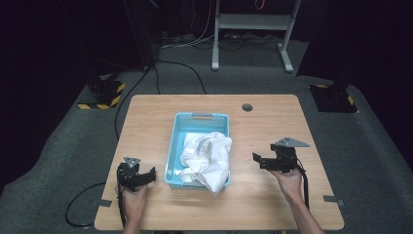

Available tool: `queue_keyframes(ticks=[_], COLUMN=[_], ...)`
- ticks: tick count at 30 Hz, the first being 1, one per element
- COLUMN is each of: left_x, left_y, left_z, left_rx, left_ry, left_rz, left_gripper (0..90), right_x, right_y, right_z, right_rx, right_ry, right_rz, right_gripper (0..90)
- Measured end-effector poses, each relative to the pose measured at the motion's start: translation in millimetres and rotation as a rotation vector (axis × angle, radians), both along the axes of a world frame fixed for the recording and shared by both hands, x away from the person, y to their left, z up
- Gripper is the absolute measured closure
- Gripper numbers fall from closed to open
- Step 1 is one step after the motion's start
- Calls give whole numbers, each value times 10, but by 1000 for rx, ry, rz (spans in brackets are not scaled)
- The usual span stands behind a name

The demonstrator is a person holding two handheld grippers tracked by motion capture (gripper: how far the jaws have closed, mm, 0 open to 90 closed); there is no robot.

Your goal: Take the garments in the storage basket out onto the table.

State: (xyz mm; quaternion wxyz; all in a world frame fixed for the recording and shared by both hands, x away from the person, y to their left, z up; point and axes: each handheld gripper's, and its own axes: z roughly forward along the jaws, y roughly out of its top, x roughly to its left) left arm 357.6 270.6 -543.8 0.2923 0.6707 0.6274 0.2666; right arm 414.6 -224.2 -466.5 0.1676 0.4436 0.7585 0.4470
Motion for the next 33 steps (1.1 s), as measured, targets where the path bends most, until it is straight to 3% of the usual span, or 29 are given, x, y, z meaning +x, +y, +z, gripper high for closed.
queue_keyframes(ticks=[12, 20, 33], left_x=[-1, -1, -1], left_y=[-1, -1, 2], left_z=[0, 0, 1], left_rx=[0, 1, -1], left_ry=[0, 0, 0], left_rz=[0, 0, 0], left_gripper=[105, 105, 106], right_x=[-22, -20, -8], right_y=[202, 348, 623], right_z=[201, 269, 309], right_rx=[32, 60, 64], right_ry=[-44, -37, -29], right_rz=[74, 119, 182], right_gripper=[113, 110, 123])
